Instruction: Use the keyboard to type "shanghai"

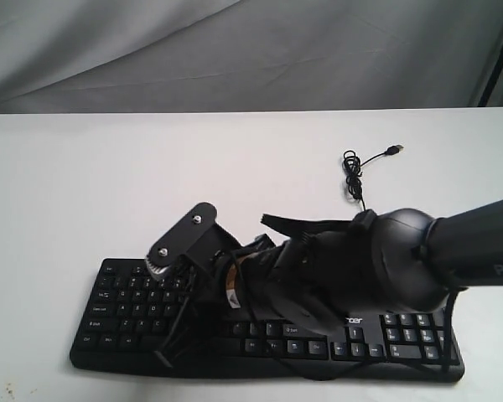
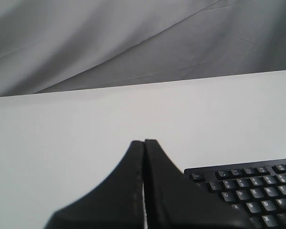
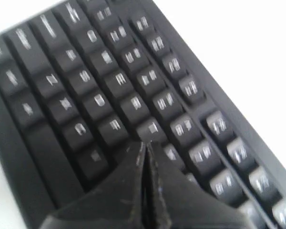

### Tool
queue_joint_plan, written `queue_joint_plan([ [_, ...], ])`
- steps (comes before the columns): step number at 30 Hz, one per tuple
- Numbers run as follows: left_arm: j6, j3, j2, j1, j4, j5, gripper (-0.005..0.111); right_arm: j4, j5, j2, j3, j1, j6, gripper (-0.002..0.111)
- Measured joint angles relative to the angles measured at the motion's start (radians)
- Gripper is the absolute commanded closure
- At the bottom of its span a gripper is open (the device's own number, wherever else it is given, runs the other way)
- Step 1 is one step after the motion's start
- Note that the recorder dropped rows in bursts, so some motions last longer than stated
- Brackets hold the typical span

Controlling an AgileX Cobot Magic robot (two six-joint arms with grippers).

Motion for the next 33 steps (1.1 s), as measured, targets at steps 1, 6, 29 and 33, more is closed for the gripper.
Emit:
queue_joint_plan([
  [1, 0.0, 0.0, 0.0, 0.0, 0.0, 0.0, 0.107, 0.0, 0.004, -0.001, -0.015, 0.009, 0.0, 0.108],
  [6, 0.0, 0.0, 0.0, 0.0, 0.0, 0.0, 0.107, -0.003, 0.045, 0.024, -0.154, 0.074, -0.006, 0.108],
  [29, 0.0, 0.0, 0.0, 0.0, 0.0, 0.0, 0.107, -0.006, 0.118, 0.197, -0.32, 0.099, -0.027, 0.108],
  [33, 0.0, 0.0, 0.0, 0.0, 0.0, 0.0, 0.107, -0.006, 0.102, 0.217, -0.32, 0.099, -0.027, 0.108],
])
